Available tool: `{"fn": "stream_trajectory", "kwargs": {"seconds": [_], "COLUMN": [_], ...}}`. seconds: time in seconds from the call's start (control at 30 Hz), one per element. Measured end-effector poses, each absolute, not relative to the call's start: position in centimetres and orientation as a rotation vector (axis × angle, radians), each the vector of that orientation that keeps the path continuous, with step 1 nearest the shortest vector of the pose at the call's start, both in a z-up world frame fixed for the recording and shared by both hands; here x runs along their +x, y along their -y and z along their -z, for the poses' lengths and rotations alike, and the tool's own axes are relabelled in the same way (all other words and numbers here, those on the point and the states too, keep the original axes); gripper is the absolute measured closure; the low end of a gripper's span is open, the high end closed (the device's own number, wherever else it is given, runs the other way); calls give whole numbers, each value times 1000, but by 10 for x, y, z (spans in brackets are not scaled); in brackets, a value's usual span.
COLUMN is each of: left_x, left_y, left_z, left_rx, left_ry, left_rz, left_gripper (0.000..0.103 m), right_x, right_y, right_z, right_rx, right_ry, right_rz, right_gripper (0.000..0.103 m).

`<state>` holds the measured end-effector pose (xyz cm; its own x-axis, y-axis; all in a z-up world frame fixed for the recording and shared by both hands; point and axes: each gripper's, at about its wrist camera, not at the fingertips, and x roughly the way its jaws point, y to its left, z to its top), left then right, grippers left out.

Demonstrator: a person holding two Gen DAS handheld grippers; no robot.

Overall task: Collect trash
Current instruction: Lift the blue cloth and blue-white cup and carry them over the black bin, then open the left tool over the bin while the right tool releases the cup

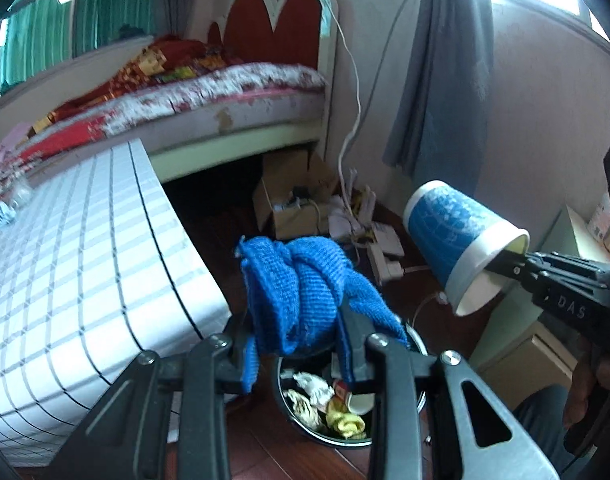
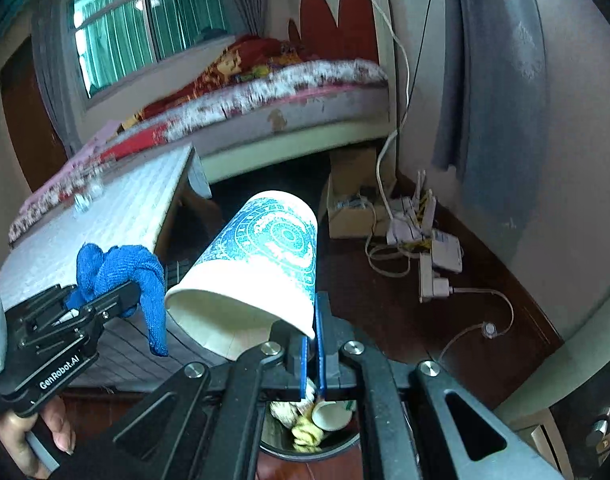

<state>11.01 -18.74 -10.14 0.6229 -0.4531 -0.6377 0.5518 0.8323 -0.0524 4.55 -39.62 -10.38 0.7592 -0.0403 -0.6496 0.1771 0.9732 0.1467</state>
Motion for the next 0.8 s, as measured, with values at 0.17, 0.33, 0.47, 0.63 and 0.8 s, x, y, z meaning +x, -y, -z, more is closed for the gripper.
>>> {"fn": "stream_trajectory", "kwargs": {"seconds": [0.17, 0.33, 0.47, 0.63, 0.8], "left_x": [117, 120, 119, 124, 123], "left_y": [195, 210, 213, 217, 204], "left_z": [129, 152, 159, 173, 181], "left_rx": [143, 197, 206, 207, 231], "left_ry": [-757, -806, -819, -881, -873], "left_rz": [587, 617, 622, 649, 564], "left_gripper": [70, 70, 70, 46, 3], "right_x": [49, 59, 63, 79, 73], "right_y": [403, 407, 406, 406, 429], "right_z": [133, 158, 167, 195, 210], "right_rx": [198, 185, 179, 104, 147], "right_ry": [-771, -834, -854, -966, -1002], "right_rz": [126, 97, 81, 105, 212], "right_gripper": [99, 99, 99, 98, 23]}}
